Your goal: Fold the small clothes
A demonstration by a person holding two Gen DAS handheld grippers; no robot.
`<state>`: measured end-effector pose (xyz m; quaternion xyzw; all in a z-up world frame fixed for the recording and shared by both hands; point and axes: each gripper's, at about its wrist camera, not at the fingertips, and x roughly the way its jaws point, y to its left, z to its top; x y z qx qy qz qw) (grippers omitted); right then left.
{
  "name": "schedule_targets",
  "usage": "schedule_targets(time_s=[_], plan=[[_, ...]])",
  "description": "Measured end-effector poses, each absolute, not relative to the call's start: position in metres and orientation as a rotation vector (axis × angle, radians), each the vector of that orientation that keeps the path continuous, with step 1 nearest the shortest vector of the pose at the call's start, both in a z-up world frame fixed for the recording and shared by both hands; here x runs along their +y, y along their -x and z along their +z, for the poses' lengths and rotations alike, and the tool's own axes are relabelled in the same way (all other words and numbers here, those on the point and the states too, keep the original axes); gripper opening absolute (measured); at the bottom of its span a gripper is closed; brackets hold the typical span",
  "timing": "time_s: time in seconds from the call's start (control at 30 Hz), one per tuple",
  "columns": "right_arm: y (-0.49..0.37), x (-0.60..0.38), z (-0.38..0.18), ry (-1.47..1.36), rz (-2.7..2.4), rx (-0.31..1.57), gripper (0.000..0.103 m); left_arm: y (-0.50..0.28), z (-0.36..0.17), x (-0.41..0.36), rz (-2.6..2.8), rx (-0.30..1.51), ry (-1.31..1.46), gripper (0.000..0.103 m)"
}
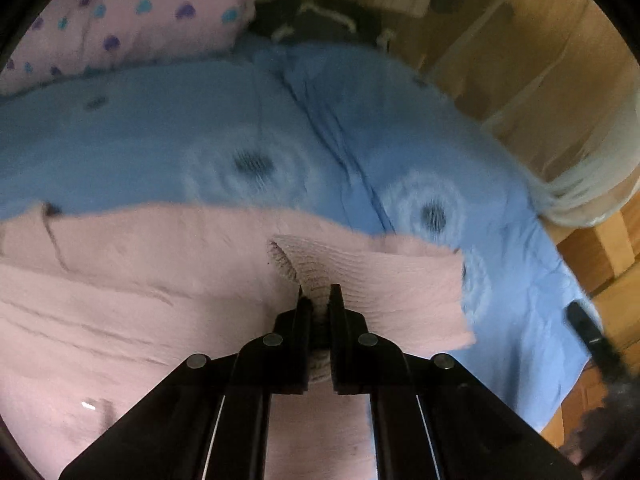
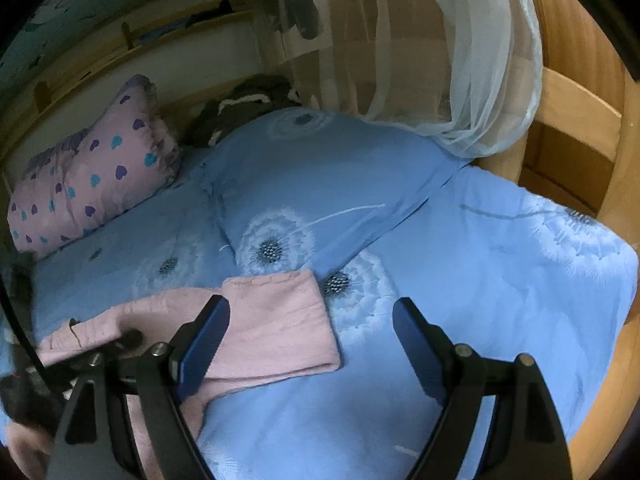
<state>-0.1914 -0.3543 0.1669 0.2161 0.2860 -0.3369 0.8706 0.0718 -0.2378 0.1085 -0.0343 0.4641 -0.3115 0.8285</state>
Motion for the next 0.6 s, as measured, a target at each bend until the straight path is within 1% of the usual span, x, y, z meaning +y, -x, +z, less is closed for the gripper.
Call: schedule_targets(time_s=[0.07,0.17,0.27,0.43,0.6], plan=[[0.184,-0.351,0.166,-0.448,-0.690,0.617,0.087,-0.079,0.121,-0.215,-0.646,0.957,0.087,0.000],[0.166,-0.333,0.166,-0.366,-0.669,0.640,0.087,-0.087,0.133,-0.168,-0.614,0.944,0.120,0.000],[0.150,-0.318,0.162,-0.317,-0.638,0.664,0.087,-0.096,0.134,-0.125,-0.563,0.934,0.139,0.000],[0.116,-0.293,0.146,-0.287,-0.582,0.736,0.087,-0.105,0.122,-0.049,-0.492,0.946,0.184,0.000],[0.083,-0.268,0.132,-0.266,-0.503,0.775,0.087,-0.113,0.094,0.015,-0.425,0.979,0.232,0.000]])
